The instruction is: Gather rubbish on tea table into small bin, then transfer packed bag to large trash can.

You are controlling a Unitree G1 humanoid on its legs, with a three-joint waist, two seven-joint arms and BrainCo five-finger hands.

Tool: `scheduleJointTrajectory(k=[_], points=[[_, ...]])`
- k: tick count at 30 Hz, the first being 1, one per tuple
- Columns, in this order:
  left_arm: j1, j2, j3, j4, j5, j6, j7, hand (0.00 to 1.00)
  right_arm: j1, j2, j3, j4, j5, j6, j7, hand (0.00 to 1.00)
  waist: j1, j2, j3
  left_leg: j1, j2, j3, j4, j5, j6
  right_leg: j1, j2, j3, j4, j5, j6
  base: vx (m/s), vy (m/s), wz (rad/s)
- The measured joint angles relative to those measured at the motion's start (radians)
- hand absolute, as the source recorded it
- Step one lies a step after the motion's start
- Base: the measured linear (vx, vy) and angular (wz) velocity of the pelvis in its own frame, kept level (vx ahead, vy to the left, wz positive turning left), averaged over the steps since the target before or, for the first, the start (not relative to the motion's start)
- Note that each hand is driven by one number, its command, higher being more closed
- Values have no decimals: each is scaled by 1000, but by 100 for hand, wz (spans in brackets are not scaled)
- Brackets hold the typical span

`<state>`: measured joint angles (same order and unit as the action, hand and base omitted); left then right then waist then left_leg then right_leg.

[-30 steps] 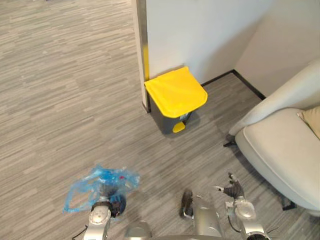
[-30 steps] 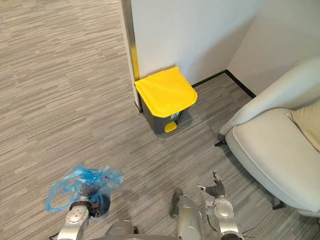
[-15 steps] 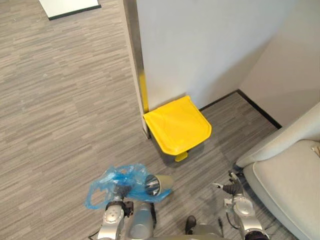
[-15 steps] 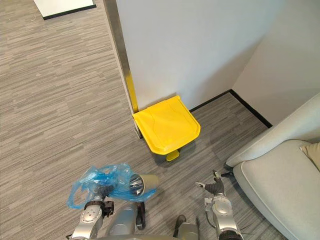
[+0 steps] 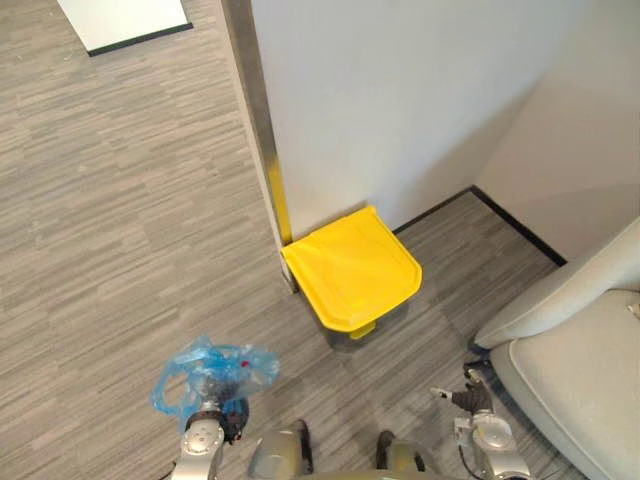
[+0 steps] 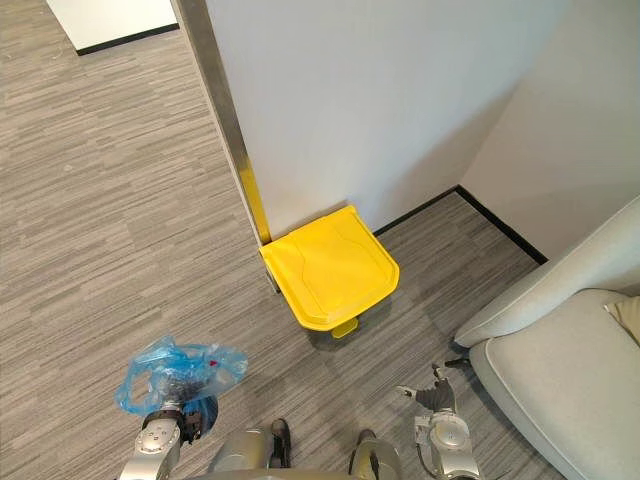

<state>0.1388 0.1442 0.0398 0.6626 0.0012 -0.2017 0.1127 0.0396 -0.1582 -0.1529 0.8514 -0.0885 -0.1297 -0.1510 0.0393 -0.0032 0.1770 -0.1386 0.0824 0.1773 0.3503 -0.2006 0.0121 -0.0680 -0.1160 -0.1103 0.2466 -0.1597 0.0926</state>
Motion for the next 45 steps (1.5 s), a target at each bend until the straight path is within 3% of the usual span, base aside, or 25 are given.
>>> scheduleJointTrajectory(k=[7,16,18,20,22,24,27,28,30,31,32,34,35,36,38,39,43,45], points=[[-6,-20,-11,24,0,1,-5,100,15,2,-34,8,4,0,0,0,-3,-15,-12,5,-4,-13,-7,-3,-5,50,11,-15,-84,34,6,30,1,5],[-4,-18,-35,38,0,2,-4,100,4,5,-34,35,9,0,-1,0,0,-14,-32,-20,-18,-44,11,-4,-3,77,10,-36,-126,57,7,-1,24,9],[-4,-17,-34,31,0,1,-3,100,-14,5,-33,35,10,0,-2,0,1,-10,-33,-54,-14,-64,61,-35,3,46,7,-48,-80,37,11,-65,39,12],[-2,-8,-33,20,0,3,-2,100,-12,14,-33,32,14,1,-2,0,1,-21,-19,-79,-12,-91,160,-115,15,-12,-13,-53,119,-54,25,-67,47,15],[0,0,-31,14,0,10,-1,100,-8,21,-34,34,20,4,-2,0,3,-19,5,-38,-22,-108,165,-136,39,-110,-39,-54,348,-74,32,-16,40,17],[-11,10,-28,4,-1,11,3,100,-6,32,-33,33,20,4,-2,0,2,-19,17,-15,-17,-130,164,-141,50,-157,-24,-57,308,-83,4,47,11,30],[-57,55,-28,-2,-9,11,3,100,-14,28,-35,33,30,4,-3,0,2,-43,42,6,-28,-170,172,-155,56,-234,-33,-84,23,42,51,112,-57,53],[-89,65,-31,2,-9,11,4,100,-15,22,-37,32,40,6,-4,0,-1,-51,66,6,-45,-201,221,-190,52,-271,-64,-90,-27,74,83,137,-106,75],[-110,66,-30,14,-10,9,9,100,-9,15,-38,35,40,21,-9,0,1,-56,91,17,-54,-233,312,-262,35,-278,-90,-80,-48,76,83,185,-167,79],[-110,67,-30,25,-10,10,20,100,-4,9,-39,35,41,27,-12,0,-3,-53,97,40,-58,-273,372,-326,23,-264,-86,-34,-43,136,79,302,-245,74],[-110,56,-31,29,-11,10,23,100,-4,-4,-42,34,45,28,-12,0,-5,-32,99,52,-46,-312,388,-354,11,-259,-65,-13,10,168,84,353,-267,78],[-108,51,-48,31,-11,10,22,100,-3,-13,-86,25,48,27,-14,0,-4,-6,89,71,-11,-374,357,-379,-20,-300,-31,-16,141,109,91,366,-262,56],[-108,51,-48,32,-11,10,22,100,-7,-14,-92,24,49,27,-17,0,-2,-6,86,77,4,-381,344,-382,-27,-307,-23,-23,163,102,83,513,-363,44],[-106,47,-48,37,-10,11,22,100,-10,-8,-110,25,49,28,-20,0,0,11,80,103,57,-398,289,-383,-58,-313,3,-53,207,85,56,438,-303,26],[-98,40,-52,39,-13,12,22,100,-2,0,-113,26,50,29,-20,0,-12,24,60,134,114,-424,204,-329,-120,-314,28,-111,260,24,20,498,-309,46],[-94,29,-52,39,-14,13,22,100,-3,2,-117,25,52,28,-19,0,-24,21,51,134,136,-424,183,-293,-139,-316,26,-137,288,-4,24,532,-317,55],[-144,11,-98,31,-30,16,19,100,-19,4,-119,-19,82,15,-19,0,-29,14,36,107,179,-377,64,-165,-179,-325,36,-139,248,-34,-4,317,-230,38],[-160,10,-98,31,-30,15,19,100,-42,6,-102,-21,83,13,-20,0,-28,14,36,90,189,-345,46,-150,-183,-337,38,-145,239,-34,-5,68,-94,20]])
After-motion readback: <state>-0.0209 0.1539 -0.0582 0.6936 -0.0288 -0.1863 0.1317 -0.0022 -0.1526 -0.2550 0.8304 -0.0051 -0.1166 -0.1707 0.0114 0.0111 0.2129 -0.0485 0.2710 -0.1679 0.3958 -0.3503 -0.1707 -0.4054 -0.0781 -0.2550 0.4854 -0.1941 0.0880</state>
